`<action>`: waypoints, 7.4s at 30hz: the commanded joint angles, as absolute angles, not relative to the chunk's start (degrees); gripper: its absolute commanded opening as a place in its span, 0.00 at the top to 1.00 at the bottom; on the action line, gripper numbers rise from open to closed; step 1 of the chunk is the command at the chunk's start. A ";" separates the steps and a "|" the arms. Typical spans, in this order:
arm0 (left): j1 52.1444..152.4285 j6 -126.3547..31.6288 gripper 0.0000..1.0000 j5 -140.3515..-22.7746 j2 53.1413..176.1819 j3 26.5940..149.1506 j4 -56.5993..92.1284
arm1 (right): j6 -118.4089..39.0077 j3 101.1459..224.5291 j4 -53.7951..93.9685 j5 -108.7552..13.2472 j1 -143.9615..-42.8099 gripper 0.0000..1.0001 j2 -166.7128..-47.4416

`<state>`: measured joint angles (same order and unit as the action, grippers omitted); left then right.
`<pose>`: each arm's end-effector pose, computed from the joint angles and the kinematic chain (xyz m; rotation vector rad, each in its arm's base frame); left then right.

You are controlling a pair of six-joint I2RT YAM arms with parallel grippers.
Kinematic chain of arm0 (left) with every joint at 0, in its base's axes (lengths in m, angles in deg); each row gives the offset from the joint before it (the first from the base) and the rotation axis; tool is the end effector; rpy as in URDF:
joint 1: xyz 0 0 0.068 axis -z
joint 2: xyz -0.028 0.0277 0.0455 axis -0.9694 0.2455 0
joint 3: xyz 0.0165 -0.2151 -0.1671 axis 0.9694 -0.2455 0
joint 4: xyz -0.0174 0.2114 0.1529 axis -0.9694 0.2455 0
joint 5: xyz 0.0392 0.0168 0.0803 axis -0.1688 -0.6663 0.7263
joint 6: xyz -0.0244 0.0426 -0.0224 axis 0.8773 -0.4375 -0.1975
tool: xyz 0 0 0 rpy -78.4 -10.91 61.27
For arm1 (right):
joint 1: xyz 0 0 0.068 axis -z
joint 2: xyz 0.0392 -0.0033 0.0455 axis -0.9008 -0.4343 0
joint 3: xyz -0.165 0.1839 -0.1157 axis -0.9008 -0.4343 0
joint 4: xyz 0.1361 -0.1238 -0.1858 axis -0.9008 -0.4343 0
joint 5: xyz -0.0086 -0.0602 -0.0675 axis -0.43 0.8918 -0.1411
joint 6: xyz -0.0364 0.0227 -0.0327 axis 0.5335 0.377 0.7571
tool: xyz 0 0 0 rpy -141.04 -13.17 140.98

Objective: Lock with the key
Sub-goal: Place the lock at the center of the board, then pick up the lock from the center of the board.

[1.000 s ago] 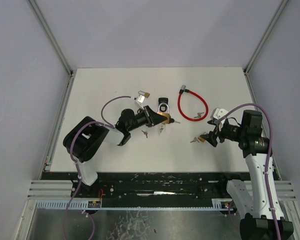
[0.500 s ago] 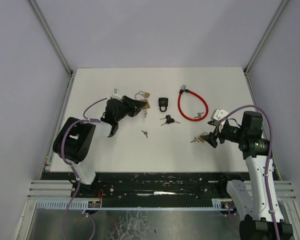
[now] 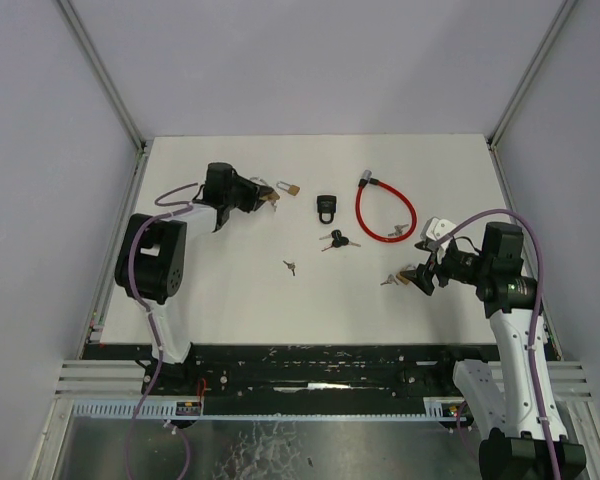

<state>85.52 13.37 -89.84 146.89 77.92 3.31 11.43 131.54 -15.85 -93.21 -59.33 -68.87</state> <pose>0.4018 -0.0792 0.1805 -1.0096 2.0352 -1.1258 0.1498 0.0157 0.3046 -1.0971 1.6112 0.4484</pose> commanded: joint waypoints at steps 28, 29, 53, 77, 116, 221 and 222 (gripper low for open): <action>87.65 -1.78 0.39 -69.50 125.92 69.63 3.38 | 10.52 131.64 -14.39 -93.47 -59.07 0.22 -68.08; 87.65 -3.23 0.39 -72.19 124.77 68.60 0.93 | 10.54 131.72 -14.31 -93.34 -59.03 0.22 -68.02; 106.32 -38.82 0.00 -85.47 84.86 57.79 -7.94 | -12.34 130.14 3.06 -76.12 -55.14 0.00 -56.88; 76.34 6.70 0.11 -72.48 140.36 88.29 39.44 | -6.78 130.01 -3.69 -91.77 -55.14 0.00 -62.07; 82.77 -49.81 0.20 -80.63 156.77 120.94 59.81 | -6.80 130.06 -3.14 -91.40 -55.21 0.00 -60.30; 104.18 -35.86 1.00 -89.16 122.58 84.38 9.00 | -16.50 137.32 6.56 -106.86 -64.60 0.07 -80.21; 105.80 -35.62 1.00 -88.26 121.81 81.84 6.70 | -17.82 136.80 7.80 -105.71 -64.56 0.08 -80.67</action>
<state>100.82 -39.72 -88.77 125.21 87.75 26.57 -10.89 135.54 4.19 -111.42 -63.05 -78.75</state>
